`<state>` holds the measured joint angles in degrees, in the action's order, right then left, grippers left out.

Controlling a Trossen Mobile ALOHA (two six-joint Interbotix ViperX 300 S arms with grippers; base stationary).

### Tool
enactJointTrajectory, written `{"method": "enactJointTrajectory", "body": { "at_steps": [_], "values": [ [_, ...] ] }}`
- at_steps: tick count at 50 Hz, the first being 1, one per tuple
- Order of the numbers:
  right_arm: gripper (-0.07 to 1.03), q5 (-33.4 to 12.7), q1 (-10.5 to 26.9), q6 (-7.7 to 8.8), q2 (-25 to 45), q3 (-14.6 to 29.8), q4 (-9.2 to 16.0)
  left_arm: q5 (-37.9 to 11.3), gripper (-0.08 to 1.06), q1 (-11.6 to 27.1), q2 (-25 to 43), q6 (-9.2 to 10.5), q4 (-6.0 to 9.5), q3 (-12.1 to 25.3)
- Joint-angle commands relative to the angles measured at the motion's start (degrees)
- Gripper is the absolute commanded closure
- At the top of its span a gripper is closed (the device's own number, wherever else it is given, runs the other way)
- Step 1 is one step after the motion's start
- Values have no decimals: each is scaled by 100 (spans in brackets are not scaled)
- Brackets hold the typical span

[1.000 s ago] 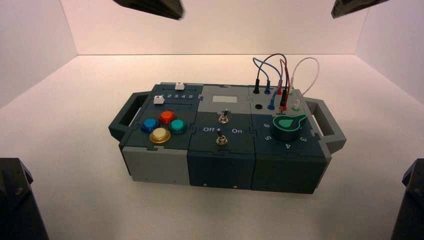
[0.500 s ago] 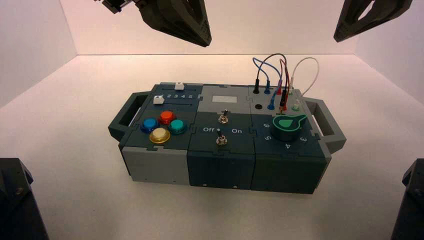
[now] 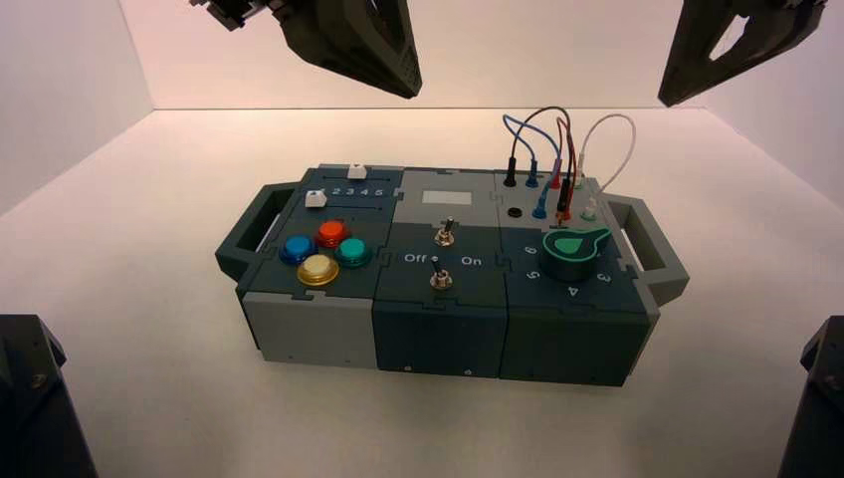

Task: Pull the red wire.

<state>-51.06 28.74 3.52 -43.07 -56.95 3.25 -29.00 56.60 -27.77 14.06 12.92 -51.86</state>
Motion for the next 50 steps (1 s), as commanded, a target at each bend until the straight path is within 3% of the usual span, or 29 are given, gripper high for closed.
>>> {"method": "enactJointTrajectory", "body": {
  "at_steps": [1,29,50],
  "values": [
    [86,-18,176,35,53,202,26,18,101,18,0,-9,-18,193],
    [78,-132,457,185,1072,510,26,18,101,18,53,-35,-18,193],
    [76,-149,466,229,1688,615,9,18,101,18,44,-105,-18,202]
  ]
}}
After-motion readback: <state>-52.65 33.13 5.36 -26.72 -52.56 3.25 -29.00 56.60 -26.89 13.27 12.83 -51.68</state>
